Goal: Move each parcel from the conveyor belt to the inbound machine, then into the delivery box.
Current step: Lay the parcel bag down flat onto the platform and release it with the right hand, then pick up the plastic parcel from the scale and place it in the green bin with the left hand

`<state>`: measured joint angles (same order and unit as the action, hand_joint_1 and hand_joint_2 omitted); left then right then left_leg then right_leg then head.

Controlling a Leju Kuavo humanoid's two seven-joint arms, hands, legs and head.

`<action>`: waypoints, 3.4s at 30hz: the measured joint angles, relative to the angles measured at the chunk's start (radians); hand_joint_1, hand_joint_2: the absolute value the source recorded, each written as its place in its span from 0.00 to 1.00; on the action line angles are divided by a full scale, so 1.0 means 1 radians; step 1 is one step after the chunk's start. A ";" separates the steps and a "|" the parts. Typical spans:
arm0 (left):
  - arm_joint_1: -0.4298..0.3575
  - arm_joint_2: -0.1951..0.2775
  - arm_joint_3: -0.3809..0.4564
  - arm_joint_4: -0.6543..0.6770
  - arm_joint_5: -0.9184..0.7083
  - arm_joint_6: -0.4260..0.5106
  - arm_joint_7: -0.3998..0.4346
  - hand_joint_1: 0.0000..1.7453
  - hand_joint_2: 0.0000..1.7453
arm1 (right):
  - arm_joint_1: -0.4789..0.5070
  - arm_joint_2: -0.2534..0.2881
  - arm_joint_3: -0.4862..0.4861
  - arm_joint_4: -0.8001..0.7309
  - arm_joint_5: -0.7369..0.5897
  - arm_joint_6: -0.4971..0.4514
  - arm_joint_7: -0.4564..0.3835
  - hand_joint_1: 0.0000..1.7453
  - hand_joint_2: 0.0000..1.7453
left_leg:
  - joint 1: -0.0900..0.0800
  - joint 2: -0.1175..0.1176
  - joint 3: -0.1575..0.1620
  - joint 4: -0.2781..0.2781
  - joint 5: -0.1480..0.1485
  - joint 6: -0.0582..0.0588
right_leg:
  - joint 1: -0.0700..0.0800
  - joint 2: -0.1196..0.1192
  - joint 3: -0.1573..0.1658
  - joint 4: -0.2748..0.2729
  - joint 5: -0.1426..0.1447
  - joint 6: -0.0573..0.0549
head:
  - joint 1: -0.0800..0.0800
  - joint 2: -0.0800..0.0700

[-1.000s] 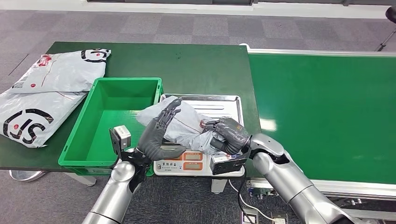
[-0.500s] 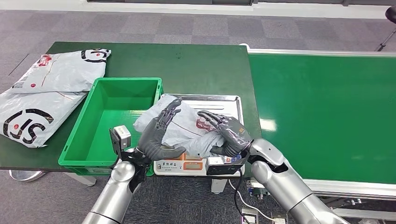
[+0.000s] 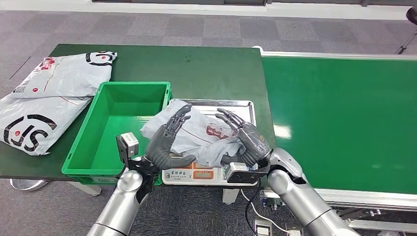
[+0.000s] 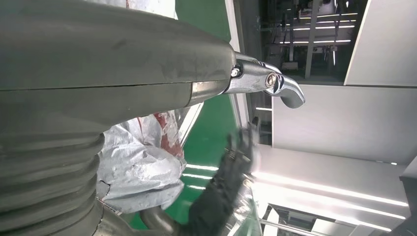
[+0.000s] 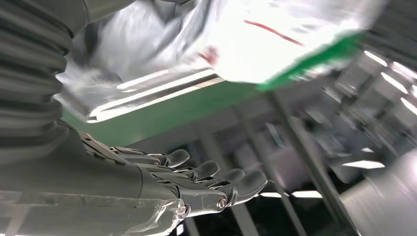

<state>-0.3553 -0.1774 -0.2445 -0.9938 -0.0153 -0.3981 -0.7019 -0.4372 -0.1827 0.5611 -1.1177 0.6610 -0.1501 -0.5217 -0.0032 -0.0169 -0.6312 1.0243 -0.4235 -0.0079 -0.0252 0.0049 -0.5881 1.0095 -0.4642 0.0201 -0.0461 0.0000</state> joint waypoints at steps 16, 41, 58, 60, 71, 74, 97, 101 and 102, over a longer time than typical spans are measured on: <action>-0.004 0.000 -0.009 0.015 -0.010 0.023 0.000 0.00 1.00 | 0.083 0.051 -0.168 -0.179 -0.499 0.292 -0.150 0.00 1.00 | 0.000 0.000 0.000 0.000 0.000 0.000 | 0.000 0.000 0.000 0.000 0.000 0.000 | 0.000 0.000; -0.060 0.011 -0.134 0.114 -0.073 0.151 0.000 0.00 1.00 | 0.144 0.112 -0.306 -0.278 -0.605 0.349 -0.162 0.00 1.00 | 0.000 0.000 0.000 0.000 0.000 0.000 | 0.000 0.000 0.000 0.000 0.000 0.000 | 0.000 0.000; -0.281 -0.147 -0.398 0.551 -0.539 0.270 0.388 0.00 1.00 | 0.194 0.194 -0.378 -0.334 -0.520 0.285 -0.120 0.00 1.00 | -0.001 -0.001 0.001 0.000 0.000 0.001 | -0.001 0.000 0.001 0.000 0.000 0.001 | 0.000 0.000; -0.293 -0.158 -0.407 0.579 -0.550 0.264 0.428 0.00 1.00 | 0.210 0.203 -0.391 -0.351 -0.505 0.293 -0.106 0.00 1.00 | -0.001 -0.001 0.002 0.000 0.000 0.001 | -0.001 -0.001 0.003 0.000 0.000 0.001 | 0.000 0.000; -0.319 -0.169 -0.414 0.634 -0.562 0.257 0.439 0.00 1.00 | 0.248 0.233 -0.428 -0.392 -0.479 0.319 -0.091 0.00 1.00 | -0.001 0.000 0.007 0.000 -0.001 0.001 | -0.001 -0.001 0.007 0.000 -0.001 0.001 | 0.000 0.000; -0.321 -0.169 -0.414 0.637 -0.562 0.257 0.438 0.00 1.00 | 0.249 0.234 -0.428 -0.396 -0.479 0.319 -0.091 0.00 1.00 | -0.001 0.000 0.007 0.000 -0.001 0.001 | -0.001 -0.001 0.008 0.000 -0.001 0.001 | 0.000 0.000; -0.269 -0.168 -0.307 0.586 -0.460 0.587 0.052 1.00 1.00 | 0.300 0.246 -0.457 -0.443 -0.471 0.317 -0.095 0.00 1.00 | -0.001 0.000 0.006 -0.001 -0.001 0.000 | -0.001 0.000 0.006 0.000 -0.001 0.001 | 0.000 0.000; -0.256 -0.164 -0.248 0.555 -0.441 0.641 0.014 1.00 1.00 | 0.300 0.249 -0.462 -0.443 -0.475 0.317 -0.095 0.00 1.00 | -0.001 0.000 0.005 -0.001 -0.001 0.000 | -0.001 0.000 0.005 0.000 -0.001 0.001 | 0.000 0.000; -0.252 -0.162 -0.236 0.548 -0.436 0.649 0.010 1.00 1.00 | 0.300 0.249 -0.462 -0.443 -0.477 0.317 -0.096 0.00 1.00 | -0.001 0.000 0.005 -0.001 -0.001 0.000 | -0.001 0.000 0.005 0.000 -0.001 0.001 | 0.000 0.000</action>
<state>-0.6072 -0.3394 -0.4808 -0.4463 -0.4514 0.2513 -0.6923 -0.1371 0.0663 0.0991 -1.5610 0.1845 0.1668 -0.6181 -0.0044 -0.0171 -0.6258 1.0237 -0.4246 -0.0075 -0.0264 0.0046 -0.5826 1.0094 -0.4653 0.0210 -0.0458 0.0000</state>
